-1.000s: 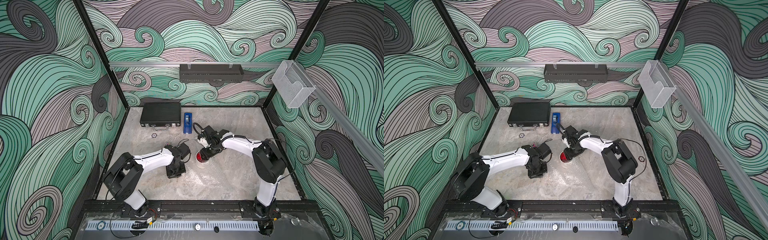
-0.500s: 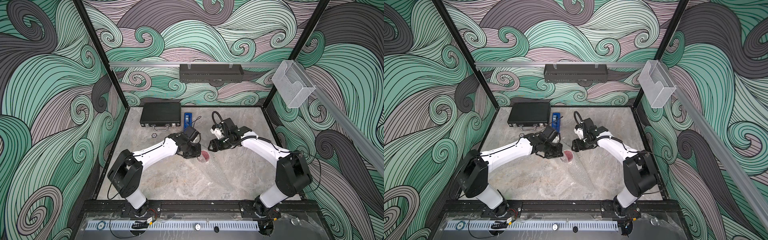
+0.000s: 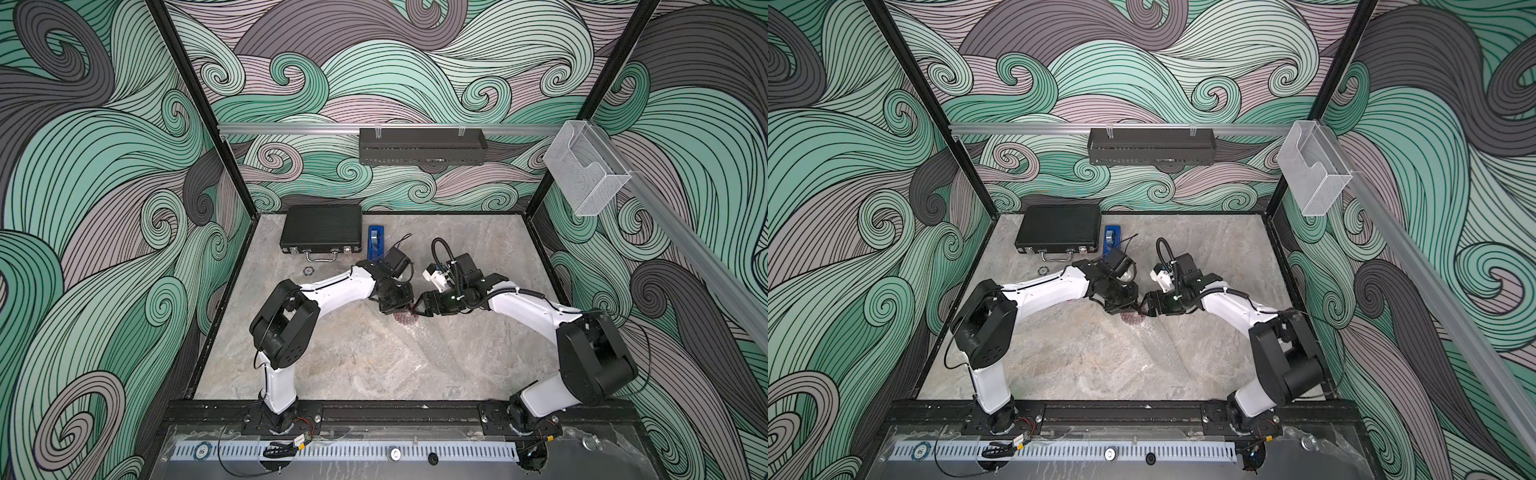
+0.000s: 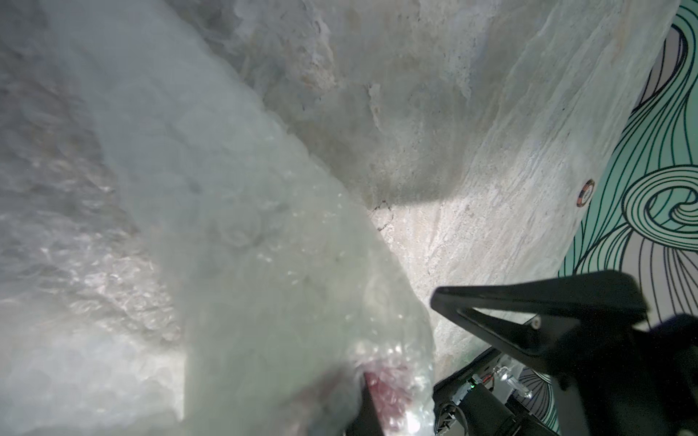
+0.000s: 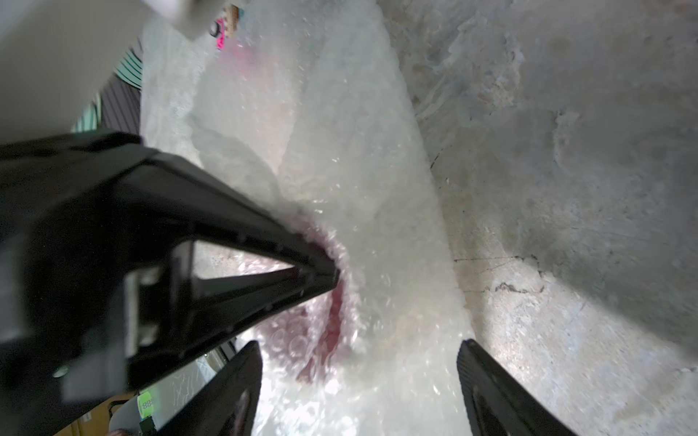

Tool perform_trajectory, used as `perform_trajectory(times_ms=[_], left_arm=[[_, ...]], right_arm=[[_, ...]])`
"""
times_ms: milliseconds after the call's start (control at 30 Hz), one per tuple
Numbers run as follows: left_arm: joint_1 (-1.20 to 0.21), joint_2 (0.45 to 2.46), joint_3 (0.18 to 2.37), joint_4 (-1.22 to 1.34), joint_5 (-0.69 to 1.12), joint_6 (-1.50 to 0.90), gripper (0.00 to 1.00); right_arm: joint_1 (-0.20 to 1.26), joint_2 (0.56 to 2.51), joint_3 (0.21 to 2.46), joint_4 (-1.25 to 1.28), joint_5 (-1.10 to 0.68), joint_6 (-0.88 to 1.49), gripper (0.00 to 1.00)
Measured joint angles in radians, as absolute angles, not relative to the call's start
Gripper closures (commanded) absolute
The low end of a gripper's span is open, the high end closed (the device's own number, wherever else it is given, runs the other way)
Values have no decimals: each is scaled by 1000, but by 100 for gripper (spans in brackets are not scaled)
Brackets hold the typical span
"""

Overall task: Wrap mugs in bubble wrap
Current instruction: Wrap the mug in bubble wrap.

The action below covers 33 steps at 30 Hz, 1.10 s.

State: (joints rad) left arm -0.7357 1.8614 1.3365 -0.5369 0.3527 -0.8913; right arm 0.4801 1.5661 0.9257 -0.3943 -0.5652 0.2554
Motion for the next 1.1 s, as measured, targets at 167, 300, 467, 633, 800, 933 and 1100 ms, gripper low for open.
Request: perform_trajectory(times_ms=[167,300,467,633,800,933,1100], left_arm=[[-734,1861,1334,-525,365,-934,94],[-717,1852,1322,-504,373,-977,63],[-686,1736,1308,-492,369,-1034,40],[-673,1535,1240,-541,329,-1028,30],[-699,1493,1077,-537,297,-1045,28],[-710,1592,1043,-511,281,-1056,28],[-710,1728,1135,-480,252,-1063,46]], right_arm=[[540,1674,942,-364,-490,311,39],[558,1683,954,-358,-448,355,43],[564,1697,955,-324,-400,372,43],[570,1714,960,-310,-386,375,43],[572,1715,964,-311,-375,377,40],[573,1715,964,-311,-374,379,40],[573,1715,963,-309,-375,380,38]])
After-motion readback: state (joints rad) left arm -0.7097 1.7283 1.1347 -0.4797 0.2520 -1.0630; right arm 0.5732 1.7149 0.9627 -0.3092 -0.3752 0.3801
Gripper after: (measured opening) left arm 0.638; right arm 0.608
